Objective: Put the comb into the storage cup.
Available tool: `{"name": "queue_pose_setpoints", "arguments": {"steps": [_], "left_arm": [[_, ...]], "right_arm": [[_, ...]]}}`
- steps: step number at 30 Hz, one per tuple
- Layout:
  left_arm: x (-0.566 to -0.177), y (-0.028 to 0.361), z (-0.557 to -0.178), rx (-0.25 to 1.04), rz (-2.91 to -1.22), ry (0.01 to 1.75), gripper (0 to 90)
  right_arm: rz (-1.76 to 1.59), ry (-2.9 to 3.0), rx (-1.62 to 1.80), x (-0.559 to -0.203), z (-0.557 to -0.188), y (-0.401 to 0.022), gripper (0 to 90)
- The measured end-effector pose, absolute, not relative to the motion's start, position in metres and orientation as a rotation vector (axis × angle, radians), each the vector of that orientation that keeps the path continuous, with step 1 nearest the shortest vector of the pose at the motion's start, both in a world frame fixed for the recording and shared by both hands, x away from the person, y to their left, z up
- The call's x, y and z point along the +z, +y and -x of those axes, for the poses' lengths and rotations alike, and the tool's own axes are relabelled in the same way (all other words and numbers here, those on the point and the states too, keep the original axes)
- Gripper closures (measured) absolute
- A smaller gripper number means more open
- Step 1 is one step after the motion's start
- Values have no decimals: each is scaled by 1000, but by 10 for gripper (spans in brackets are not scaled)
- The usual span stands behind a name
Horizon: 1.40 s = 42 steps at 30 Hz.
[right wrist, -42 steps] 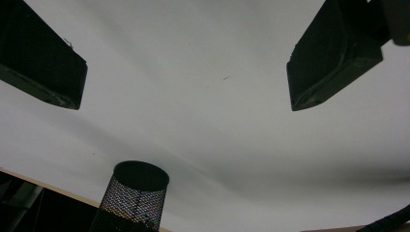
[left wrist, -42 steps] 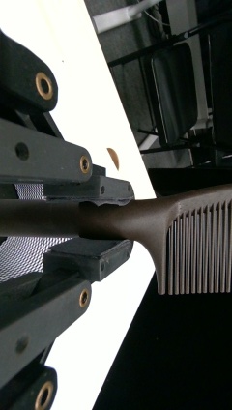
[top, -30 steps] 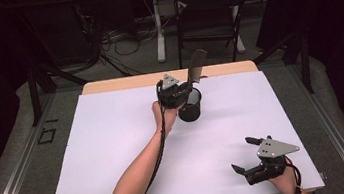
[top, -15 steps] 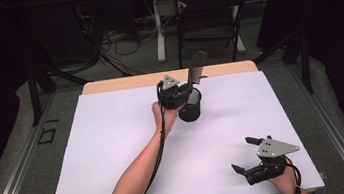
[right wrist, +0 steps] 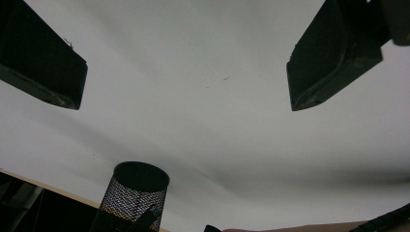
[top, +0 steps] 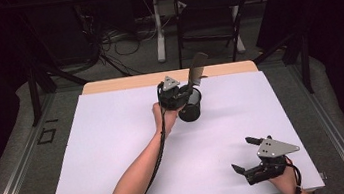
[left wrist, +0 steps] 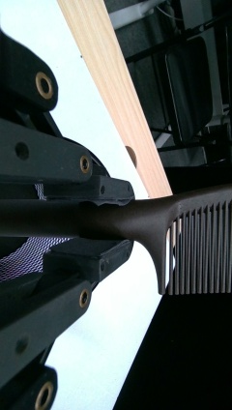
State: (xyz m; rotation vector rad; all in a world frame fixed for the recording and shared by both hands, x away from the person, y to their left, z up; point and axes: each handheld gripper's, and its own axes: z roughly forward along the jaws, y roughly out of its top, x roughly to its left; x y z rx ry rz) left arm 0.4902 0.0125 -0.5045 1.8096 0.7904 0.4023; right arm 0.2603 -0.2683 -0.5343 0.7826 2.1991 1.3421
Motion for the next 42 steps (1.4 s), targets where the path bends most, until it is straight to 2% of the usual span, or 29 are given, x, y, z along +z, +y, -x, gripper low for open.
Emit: {"name": "queue_pose_setpoints", "arguments": {"steps": [20, 29, 35, 42], "left_arm": [[-507, 12, -481, 432, -1852, 762, 712], [-498, 17, -468, 446, -1849, 717, 428], [-491, 21, -462, 442, -1853, 712, 292], [-480, 29, -455, 446, -1872, 704, 182]], "right_arm": [[-786, 2198, 1340, -534, -260, -268, 3], [-782, 2197, 1338, -534, -260, -268, 3], [-783, 2198, 1337, -534, -260, -268, 3], [-789, 2195, 1338, -534, -260, -268, 3]]}}
